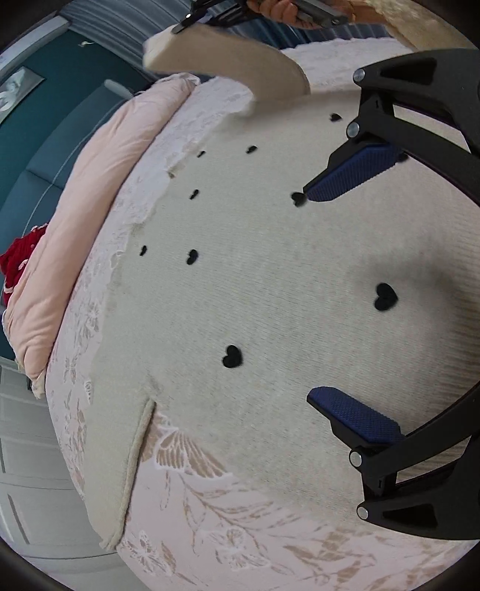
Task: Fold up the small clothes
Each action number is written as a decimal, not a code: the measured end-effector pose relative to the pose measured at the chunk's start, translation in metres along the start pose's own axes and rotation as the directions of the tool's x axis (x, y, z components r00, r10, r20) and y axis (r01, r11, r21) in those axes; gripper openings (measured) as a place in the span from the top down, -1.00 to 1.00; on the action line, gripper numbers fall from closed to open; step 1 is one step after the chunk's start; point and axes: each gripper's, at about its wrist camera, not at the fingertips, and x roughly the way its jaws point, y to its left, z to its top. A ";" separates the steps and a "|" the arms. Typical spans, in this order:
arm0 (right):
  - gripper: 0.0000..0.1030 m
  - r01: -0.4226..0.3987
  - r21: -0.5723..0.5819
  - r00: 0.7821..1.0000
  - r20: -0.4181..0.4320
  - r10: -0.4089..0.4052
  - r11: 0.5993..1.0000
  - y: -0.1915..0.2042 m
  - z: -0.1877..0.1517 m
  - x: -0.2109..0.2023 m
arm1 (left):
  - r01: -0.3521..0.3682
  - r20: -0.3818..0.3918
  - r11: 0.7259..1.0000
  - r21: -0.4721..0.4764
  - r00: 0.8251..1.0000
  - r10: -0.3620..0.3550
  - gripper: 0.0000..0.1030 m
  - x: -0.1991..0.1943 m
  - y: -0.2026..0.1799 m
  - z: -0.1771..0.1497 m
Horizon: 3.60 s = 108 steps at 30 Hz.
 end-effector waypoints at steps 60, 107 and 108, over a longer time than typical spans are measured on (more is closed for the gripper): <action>0.83 0.471 0.306 0.881 -0.114 -0.459 0.828 -0.141 -0.150 -0.030 | 0.332 0.128 0.904 -0.271 0.943 -0.308 0.49 0.118 0.005 0.148; 0.49 0.422 0.267 0.902 -0.026 -0.432 0.866 -0.125 -0.148 -0.030 | 0.428 0.237 0.869 -0.249 0.897 -0.374 0.80 0.097 -0.023 0.160; 0.49 0.412 0.274 0.905 -0.007 -0.426 0.869 -0.122 -0.147 -0.032 | 0.442 0.262 0.873 -0.207 0.885 -0.386 0.80 0.086 -0.026 0.164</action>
